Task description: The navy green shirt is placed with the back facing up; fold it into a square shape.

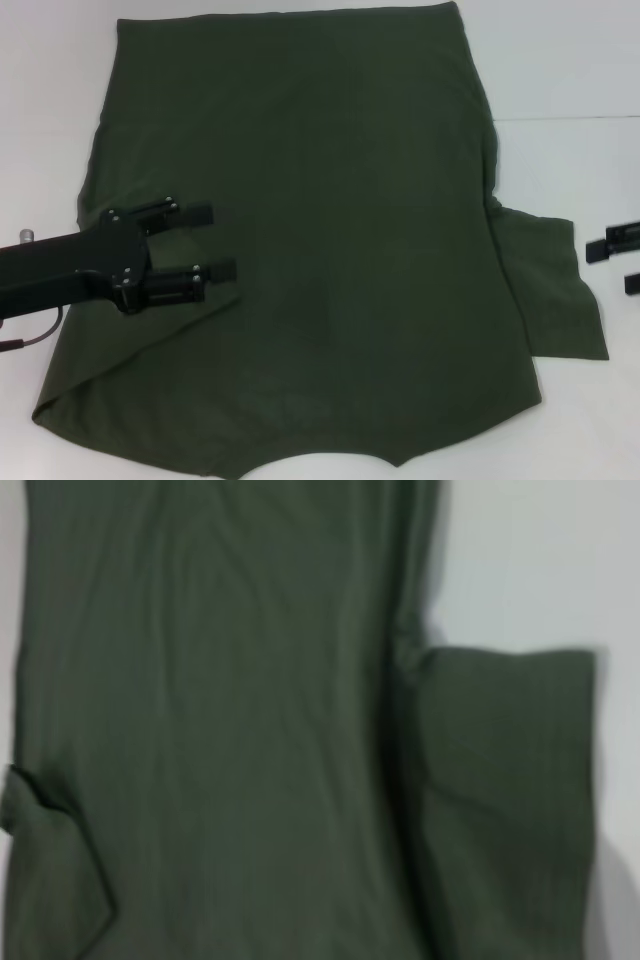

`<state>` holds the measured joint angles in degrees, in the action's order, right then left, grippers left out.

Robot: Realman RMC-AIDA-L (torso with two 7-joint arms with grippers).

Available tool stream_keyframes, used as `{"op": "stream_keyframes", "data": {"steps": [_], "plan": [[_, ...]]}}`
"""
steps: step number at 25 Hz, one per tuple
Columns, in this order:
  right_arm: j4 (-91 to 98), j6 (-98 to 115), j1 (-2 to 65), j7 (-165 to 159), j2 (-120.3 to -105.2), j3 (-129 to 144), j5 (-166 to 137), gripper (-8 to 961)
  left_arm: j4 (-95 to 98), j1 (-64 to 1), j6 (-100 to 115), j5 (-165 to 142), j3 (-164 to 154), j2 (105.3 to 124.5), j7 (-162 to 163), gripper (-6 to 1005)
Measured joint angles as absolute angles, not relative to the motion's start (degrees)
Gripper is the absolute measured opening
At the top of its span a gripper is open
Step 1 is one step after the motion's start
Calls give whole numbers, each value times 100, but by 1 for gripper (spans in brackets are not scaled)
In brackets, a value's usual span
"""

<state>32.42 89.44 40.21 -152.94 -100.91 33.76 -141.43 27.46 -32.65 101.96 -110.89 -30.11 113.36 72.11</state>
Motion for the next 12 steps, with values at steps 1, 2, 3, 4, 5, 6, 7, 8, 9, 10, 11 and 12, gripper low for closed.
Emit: {"op": "stream_keyframes", "data": {"steps": [1, 2, 3, 4, 5, 6, 7, 8, 9, 10, 11, 12], "plan": [[3208, 8888, 4018, -15270, -10100, 3385, -14204, 879, 2741, -3265, 10184, -11089, -3010, 11338, 7210, 862], [3165, 8815, 4011, -15245, -10106, 3392, -14245, 879, 2737, -3265, 10165, -11089, -3007, 11340, 7210, 862], [3108, 8743, 4000, -15204, -10107, 3397, -14262, 879, 2733, -3264, 10156, -11089, -3008, 11345, 7211, 862], [3060, 8679, 3992, -15173, -10105, 3399, -14269, 879, 2729, -3263, 10148, -11092, -3011, 11351, 7211, 862], [2985, 8619, 3984, -15130, -10099, 3402, -14272, 879, 2728, -3261, 10147, -11100, -3014, 11355, 7211, 862], [2926, 8573, 3981, -15090, -10091, 3404, -14276, 879, 2728, -3259, 10143, -11109, -3015, 11357, 7211, 862], [2872, 8536, 3980, -15053, -10084, 3408, -14282, 879, 2726, -3258, 10134, -11117, -3018, 11360, 7210, 862], [2830, 8495, 3979, -14998, -10085, 3415, -14299, 879, 2724, -3258, 10119, -11118, -3018, 11365, 7206, 862], [2798, 8467, 3979, -14948, -10093, 3421, -14319, 879, 2722, -3257, 10107, -11118, -3017, 11372, 7200, 862], [2778, 8446, 3980, -14896, -10104, 3428, -14337, 879, 2720, -3256, 10095, -11117, -3018, 11381, 7195, 862], [2767, 8432, 3980, -14859, -10113, 3428, -14349, 878, 2718, -3256, 10085, -11115, -3017, 11392, 7190, 862], [2755, 8422, 3984, -14819, -10121, 3428, -14356, 878, 2717, -3255, 10078, -11114, -3017, 11402, 7187, 862]]}}
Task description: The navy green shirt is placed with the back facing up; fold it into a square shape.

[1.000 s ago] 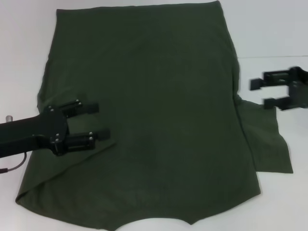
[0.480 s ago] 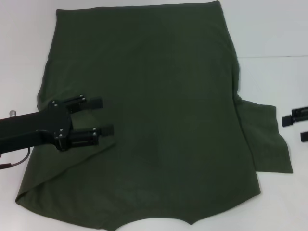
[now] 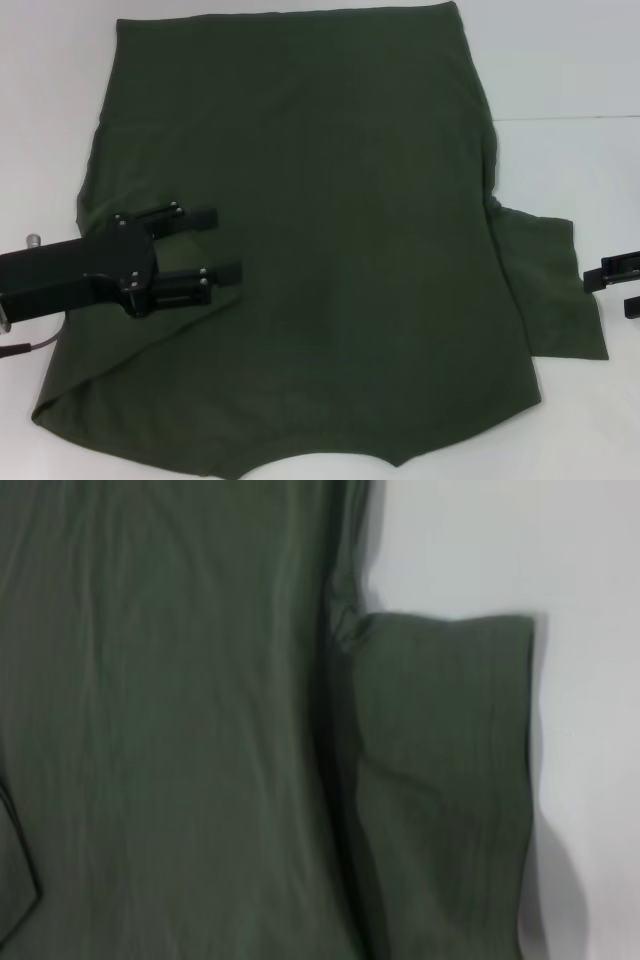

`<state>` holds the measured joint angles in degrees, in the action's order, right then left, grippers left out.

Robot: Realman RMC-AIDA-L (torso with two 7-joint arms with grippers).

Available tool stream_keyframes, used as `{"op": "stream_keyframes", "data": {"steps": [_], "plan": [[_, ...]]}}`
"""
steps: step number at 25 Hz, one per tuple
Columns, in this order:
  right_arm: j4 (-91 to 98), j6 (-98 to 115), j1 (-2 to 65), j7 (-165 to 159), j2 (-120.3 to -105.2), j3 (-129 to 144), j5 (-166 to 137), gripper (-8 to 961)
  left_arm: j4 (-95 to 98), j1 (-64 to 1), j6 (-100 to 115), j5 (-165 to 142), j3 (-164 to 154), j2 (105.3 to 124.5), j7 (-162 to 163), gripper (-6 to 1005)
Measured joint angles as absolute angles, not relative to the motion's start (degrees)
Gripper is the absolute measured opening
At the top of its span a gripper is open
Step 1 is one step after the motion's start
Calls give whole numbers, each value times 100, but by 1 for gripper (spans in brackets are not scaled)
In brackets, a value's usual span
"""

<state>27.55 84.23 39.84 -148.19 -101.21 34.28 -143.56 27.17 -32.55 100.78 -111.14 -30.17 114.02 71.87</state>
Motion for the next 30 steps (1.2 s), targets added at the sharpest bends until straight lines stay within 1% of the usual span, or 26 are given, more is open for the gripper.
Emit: {"op": "stream_keyframes", "data": {"steps": [7, 11, 19, 30], "plan": [[2740, 8167, 4014, -14545, -10177, 3457, -14351, 876, 2723, -3251, 10022, -11115, -3014, 11480, 7178, 862], [2708, 8035, 4041, -14459, -10218, 3472, -14351, 874, 2717, -3227, 10015, -11119, -3015, 11495, 7179, 862], [2487, 7830, 4080, -14343, -10247, 3481, -14359, 871, 2715, -3214, 10015, -11111, -3014, 11496, 7198, 862], [2433, 7612, 4134, -14174, -10414, 3489, -14355, 866, 2715, -3218, 10024, -11103, -3014, 11496, 7207, 863]]}}
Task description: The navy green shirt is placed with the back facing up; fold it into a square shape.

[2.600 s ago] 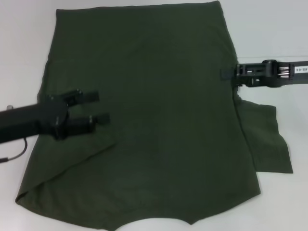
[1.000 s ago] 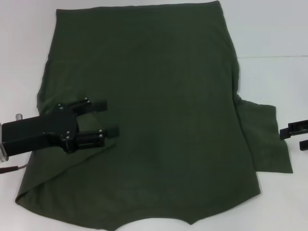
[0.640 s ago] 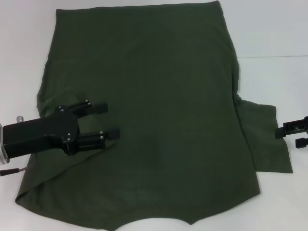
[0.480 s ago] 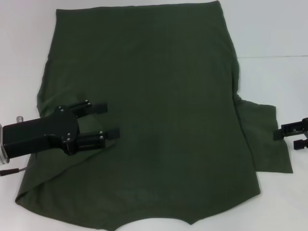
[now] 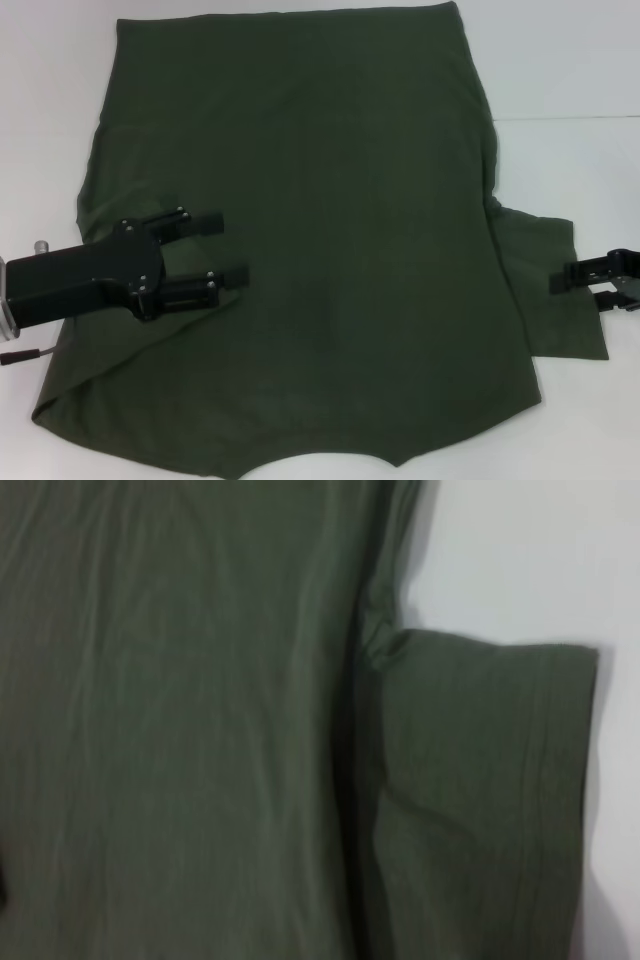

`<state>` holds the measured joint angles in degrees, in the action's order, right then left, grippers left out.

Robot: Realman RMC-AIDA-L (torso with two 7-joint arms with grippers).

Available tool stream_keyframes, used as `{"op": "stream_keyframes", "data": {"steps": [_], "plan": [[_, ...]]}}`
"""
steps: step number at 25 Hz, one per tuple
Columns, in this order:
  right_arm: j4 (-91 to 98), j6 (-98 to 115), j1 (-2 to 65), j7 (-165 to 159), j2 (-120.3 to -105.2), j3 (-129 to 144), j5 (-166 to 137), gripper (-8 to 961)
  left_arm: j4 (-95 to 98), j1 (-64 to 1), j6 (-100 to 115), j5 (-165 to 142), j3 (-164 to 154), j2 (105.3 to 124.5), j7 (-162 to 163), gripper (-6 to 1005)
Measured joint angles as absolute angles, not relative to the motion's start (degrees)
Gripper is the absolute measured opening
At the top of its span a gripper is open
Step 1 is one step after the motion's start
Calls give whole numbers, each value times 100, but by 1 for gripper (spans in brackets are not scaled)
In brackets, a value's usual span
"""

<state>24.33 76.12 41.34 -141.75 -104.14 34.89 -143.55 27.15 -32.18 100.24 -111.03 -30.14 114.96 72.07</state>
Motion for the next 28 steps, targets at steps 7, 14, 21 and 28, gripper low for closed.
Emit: {"op": "stream_keyframes", "data": {"steps": [7, 14, 21, 28], "plan": [[2398, 7489, 4148, -14145, -10476, 3506, -14355, 863, 2716, -3239, 10023, -11101, -3015, 11496, 7207, 863], [2365, 7495, 4149, -14123, -10515, 3500, -14334, 860, 2716, -3252, 10019, -11099, -3015, 11496, 7207, 863], [2364, 7494, 4149, -14106, -10539, 3429, -14307, 857, 2716, -3252, 10022, -11083, -3007, 11496, 7198, 863], [2364, 7487, 4188, -14110, -10562, 3435, -14291, 854, 2732, -3257, 10033, -11082, -2982, 11496, 7193, 863]]}}
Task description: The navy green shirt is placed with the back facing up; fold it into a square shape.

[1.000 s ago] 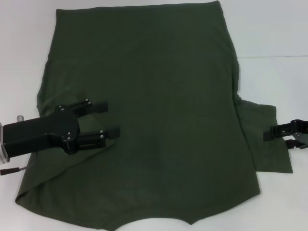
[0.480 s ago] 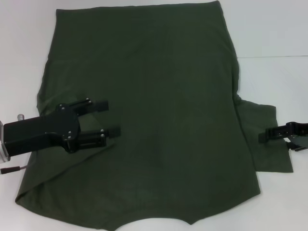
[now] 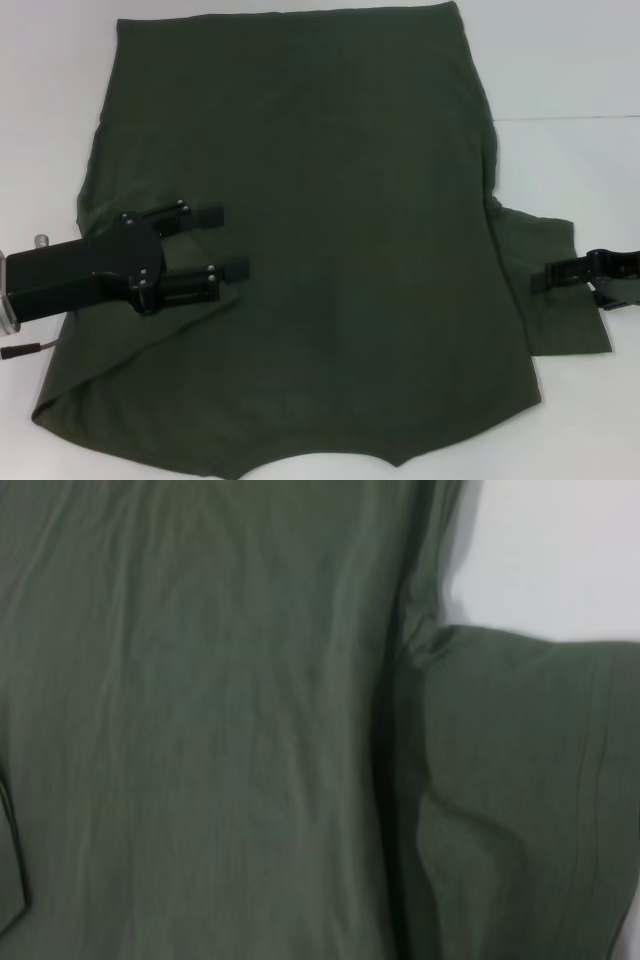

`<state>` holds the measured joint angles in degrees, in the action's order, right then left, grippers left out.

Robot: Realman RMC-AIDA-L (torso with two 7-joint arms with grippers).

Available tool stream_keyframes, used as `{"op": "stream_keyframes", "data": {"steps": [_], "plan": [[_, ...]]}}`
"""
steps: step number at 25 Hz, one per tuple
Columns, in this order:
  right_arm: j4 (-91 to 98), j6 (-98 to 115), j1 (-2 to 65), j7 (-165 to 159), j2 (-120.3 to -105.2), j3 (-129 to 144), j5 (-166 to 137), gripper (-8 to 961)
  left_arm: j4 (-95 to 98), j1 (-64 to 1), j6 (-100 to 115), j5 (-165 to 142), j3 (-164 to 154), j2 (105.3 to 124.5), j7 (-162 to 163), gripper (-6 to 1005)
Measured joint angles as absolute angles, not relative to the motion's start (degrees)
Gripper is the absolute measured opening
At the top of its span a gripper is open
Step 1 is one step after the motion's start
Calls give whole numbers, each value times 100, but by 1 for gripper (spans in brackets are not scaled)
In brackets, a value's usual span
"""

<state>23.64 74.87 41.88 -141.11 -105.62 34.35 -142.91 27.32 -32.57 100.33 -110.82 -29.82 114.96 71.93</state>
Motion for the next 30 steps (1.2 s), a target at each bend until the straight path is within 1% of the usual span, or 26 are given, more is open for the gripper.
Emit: {"op": "stream_keyframes", "data": {"steps": [8, 13, 15, 30], "plan": [[2364, 7447, 4213, -14158, -10568, 3463, -14309, 850, 2751, -3298, 10029, -11075, -2978, 11496, 7188, 863], [2364, 7398, 4212, -14179, -10561, 3472, -14313, 653, 2751, -3314, 10024, -11074, -2980, 11496, 7183, 863], [2364, 7379, 4212, -14183, -10559, 3473, -14314, 469, 2751, -3317, 10023, -11074, -2980, 11496, 7182, 863], [2363, 7217, 4199, -14168, -10577, 3471, -14351, 293, 2728, -3348, 10004, -11074, -2970, 11496, 7180, 861]]}}
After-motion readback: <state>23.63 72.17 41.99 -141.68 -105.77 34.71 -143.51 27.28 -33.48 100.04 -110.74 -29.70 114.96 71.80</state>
